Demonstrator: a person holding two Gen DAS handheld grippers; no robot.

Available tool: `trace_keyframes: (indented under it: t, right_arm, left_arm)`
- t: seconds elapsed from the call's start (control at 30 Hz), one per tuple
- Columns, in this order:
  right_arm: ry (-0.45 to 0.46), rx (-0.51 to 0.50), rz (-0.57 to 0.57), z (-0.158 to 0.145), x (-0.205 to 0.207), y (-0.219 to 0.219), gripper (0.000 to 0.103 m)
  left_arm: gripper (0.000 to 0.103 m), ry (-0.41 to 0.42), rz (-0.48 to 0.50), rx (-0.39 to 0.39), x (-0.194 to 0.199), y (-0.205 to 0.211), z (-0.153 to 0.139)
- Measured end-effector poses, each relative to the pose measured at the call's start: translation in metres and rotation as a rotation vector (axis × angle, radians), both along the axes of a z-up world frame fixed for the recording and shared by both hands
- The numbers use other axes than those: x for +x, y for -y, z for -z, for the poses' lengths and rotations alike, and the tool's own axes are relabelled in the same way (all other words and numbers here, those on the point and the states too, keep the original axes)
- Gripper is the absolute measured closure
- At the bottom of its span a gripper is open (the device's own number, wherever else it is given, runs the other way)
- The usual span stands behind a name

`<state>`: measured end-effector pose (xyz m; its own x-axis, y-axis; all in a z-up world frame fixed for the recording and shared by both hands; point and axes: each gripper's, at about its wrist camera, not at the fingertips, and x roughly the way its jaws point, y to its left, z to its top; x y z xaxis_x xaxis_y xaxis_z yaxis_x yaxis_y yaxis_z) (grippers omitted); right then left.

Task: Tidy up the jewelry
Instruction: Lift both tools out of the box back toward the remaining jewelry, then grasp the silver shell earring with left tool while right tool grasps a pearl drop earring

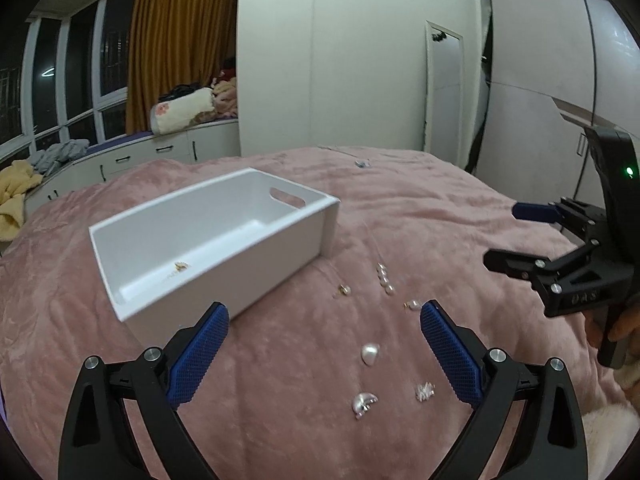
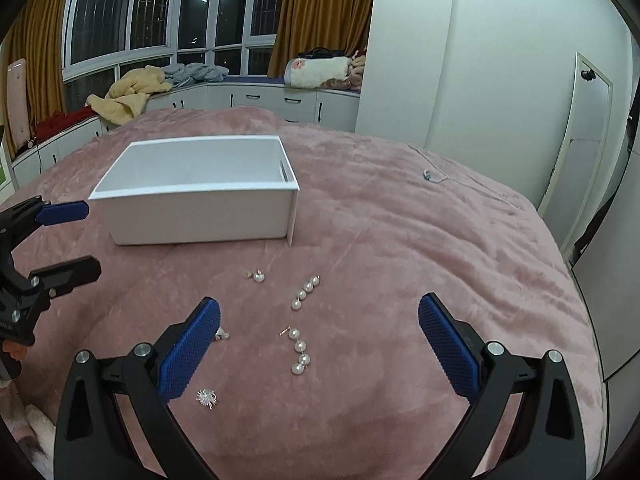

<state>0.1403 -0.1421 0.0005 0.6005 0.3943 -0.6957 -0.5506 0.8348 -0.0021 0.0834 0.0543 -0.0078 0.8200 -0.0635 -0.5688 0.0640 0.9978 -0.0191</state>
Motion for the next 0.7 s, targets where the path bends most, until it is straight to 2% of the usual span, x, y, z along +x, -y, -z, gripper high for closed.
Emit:
trace_keyframes:
  t: [0.17,0.33,0.67,0.7]
  right_arm:
    - [-0.020,-0.008,-0.006,0.018,0.001,0.000,0.005]
    - [-0.042,-0.031,-0.024,0.038,0.001,-0.005,0.007]
    - [-0.160,-0.090,-0.043,0.087,0.011,-0.020,0.030]
    - [-0.171,-0.097,-0.043,0.091,0.012,-0.022,0.033]
  left_arm:
    - [0.006,-0.038,0.070,-0.035,0.005,0.004,0.023]
    - [0.006,-0.090,0.096,-0.023,0.014,0.009,0.051]
    - [0.006,-0.178,0.144,0.012,0.022,0.016,0.090]
    - [0.010,-0.184,0.145,0.016,0.022,0.016,0.093]
